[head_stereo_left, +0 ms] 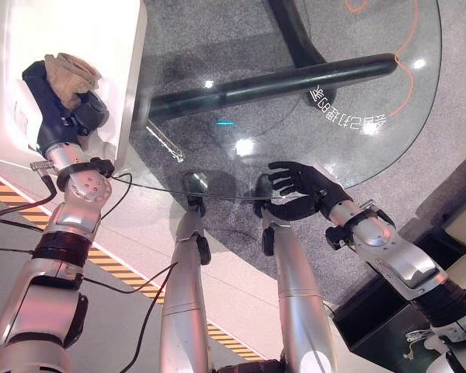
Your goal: Wipe the table with a cloth and put it in the basket.
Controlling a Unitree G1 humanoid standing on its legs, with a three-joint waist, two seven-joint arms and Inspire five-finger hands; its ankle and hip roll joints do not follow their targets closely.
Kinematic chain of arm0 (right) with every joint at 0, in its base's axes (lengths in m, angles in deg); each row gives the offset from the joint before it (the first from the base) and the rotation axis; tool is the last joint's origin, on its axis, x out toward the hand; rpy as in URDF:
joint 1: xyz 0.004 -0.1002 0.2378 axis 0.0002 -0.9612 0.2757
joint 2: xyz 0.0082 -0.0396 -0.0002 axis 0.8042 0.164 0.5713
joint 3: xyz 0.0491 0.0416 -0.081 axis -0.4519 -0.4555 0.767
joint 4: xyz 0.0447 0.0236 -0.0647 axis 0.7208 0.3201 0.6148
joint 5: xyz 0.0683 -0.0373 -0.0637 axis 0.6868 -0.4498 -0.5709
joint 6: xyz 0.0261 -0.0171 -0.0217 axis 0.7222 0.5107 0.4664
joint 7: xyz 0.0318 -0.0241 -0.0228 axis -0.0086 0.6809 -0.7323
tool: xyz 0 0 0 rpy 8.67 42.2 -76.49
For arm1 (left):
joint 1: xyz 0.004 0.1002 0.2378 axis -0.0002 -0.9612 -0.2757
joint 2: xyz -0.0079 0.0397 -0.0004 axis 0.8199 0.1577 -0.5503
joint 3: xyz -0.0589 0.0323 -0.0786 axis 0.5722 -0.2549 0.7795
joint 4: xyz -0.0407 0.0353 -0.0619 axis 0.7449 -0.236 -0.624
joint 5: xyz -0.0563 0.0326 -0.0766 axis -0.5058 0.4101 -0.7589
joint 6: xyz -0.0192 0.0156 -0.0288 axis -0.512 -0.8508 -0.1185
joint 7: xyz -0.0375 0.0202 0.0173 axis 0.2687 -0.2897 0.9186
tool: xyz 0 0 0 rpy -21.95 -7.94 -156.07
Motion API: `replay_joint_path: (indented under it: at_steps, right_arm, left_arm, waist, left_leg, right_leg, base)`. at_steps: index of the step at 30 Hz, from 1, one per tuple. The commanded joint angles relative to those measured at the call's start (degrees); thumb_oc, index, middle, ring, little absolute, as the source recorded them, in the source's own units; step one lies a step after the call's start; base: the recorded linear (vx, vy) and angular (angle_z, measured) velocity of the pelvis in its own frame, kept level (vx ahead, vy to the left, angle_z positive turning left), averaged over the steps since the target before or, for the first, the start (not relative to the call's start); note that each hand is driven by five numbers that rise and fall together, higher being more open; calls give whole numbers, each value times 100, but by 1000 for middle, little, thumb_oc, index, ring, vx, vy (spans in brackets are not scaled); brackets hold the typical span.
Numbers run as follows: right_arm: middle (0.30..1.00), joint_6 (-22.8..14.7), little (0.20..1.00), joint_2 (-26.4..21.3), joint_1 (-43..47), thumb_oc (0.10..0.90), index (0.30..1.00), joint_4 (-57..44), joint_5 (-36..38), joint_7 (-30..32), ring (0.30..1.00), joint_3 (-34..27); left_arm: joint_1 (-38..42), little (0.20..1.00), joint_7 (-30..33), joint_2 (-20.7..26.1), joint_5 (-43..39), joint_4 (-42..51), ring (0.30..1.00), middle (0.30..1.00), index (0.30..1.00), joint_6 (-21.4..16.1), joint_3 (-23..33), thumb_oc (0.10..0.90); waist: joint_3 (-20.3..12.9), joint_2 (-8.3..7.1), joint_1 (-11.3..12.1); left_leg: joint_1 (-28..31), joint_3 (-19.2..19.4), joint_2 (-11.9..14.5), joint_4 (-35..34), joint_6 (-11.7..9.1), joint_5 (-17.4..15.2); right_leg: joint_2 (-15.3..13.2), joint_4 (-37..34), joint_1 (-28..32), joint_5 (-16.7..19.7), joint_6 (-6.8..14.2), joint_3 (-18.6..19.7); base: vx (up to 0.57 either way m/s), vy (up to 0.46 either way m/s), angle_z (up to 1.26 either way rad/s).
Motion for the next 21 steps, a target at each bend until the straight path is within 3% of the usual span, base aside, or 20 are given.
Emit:
replay_joint_path:
  at_steps: [1,3,5,6,7,21]
  right_arm:
    - [900,-114,900,14,-156,800,900,-178,105,15,900,66]
    - [900,-111,900,16,-153,800,900,-180,106,17,900,63]
    - [900,-148,900,66,-153,800,900,-140,109,16,900,41]
    - [900,-142,900,91,-144,800,900,-144,111,21,900,29]
    - [900,-134,900,98,-127,800,900,-150,120,38,900,39]
    - [900,-184,900,243,-88,800,900,-142,106,96,900,84]
  left_arm:
    - [352,200,327,513,118,106,300,300,300,-224,147,100]
    - [367,200,316,514,130,103,300,300,300,-204,133,100]
    - [512,483,210,533,300,8,542,542,542,42,25,383]
    - [565,845,166,558,319,-43,853,853,853,128,-39,745]
    - [588,900,155,565,285,-56,900,900,900,139,-65,800]
    - [751,900,-264,643,428,-282,900,900,900,362,-316,800]
  waist:
    - [-142,-168,56]
    - [-142,-170,57]
    - [-142,-202,50]
    - [-142,-220,48]
    - [-142,-229,47]
    - [-142,-286,35]
  left_leg:
    - [43,498,-293,632,-20,-987]
    - [36,496,-296,635,-18,-989]
    - [28,464,-311,637,-19,-991]
    - [45,447,-322,610,-18,-983]
    - [49,439,-326,605,-18,-980]
    - [161,430,-341,592,-10,-1012]
  right_leg:
    - [423,-627,-43,464,220,6]
    - [424,-626,-50,466,220,6]
    - [429,-648,-39,481,227,-1]
    - [439,-677,-21,491,227,2]
    - [443,-689,-12,496,227,2]
    - [442,-807,115,543,249,-29]
  base:
    - [0,0,0]
    - [0,-16,0]
    - [-2,-70,0]
    - [-5,-69,1]
    - [-6,-74,2]
    - [-2,-14,0]
